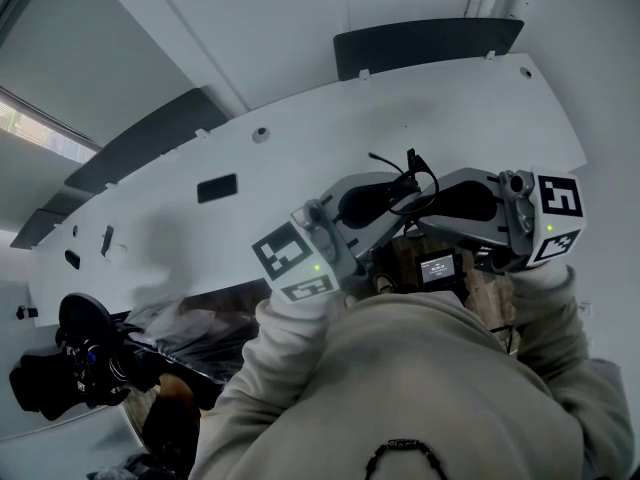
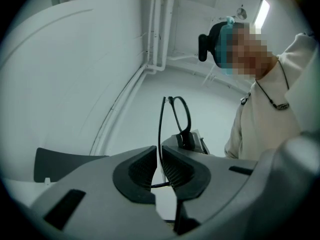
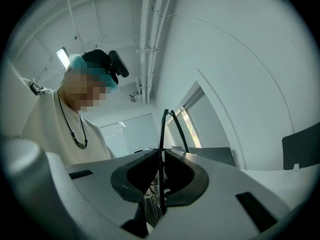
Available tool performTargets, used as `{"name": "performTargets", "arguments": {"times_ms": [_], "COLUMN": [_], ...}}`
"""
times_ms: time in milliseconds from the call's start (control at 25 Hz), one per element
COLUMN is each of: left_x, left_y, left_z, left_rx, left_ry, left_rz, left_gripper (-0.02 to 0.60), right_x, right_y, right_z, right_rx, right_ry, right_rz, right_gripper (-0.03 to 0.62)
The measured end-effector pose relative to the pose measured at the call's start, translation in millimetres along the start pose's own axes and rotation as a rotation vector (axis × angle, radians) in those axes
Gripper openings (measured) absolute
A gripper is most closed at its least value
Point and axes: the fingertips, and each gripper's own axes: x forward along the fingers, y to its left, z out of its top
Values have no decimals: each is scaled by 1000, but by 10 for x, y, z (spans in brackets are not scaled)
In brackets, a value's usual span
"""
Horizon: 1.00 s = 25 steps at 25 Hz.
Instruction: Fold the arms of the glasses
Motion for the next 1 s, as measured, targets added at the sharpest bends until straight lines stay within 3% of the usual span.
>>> {"name": "performTargets", "arguments": {"times_ms": [40,120,240,400,480,680,880,920,1000], "left_x": [-19,-81,-231,-337,-300,-314,-202,-212,-251], "left_y": [15,69,232,593,747,773,769,772,774], "left_z": [24,69,78,-14,-36,-113,-25,11,79], "left_rx": [-3,-7,-5,16,-11,-106,-78,-64,-37], "left_ry": [-10,-26,-27,38,52,33,2,-5,-15], "left_rz": [6,28,92,239,278,259,230,231,238], "left_gripper": [19,112,164,175,176,193,191,182,102], "right_x": [-1,-11,-16,-59,-94,-9,41,58,62], "right_y": [-3,2,27,5,-21,175,248,244,229], "right_z": [12,25,28,142,221,222,216,199,190], "right_rx": [-3,-14,-37,-55,-62,-115,-119,-116,-102], "right_ry": [-4,-15,-29,-62,-78,-108,-99,-93,-95], "right_rz": [-2,-3,-3,9,23,104,187,189,179], "right_gripper": [57,57,57,57,57,57,57,57,57]}}
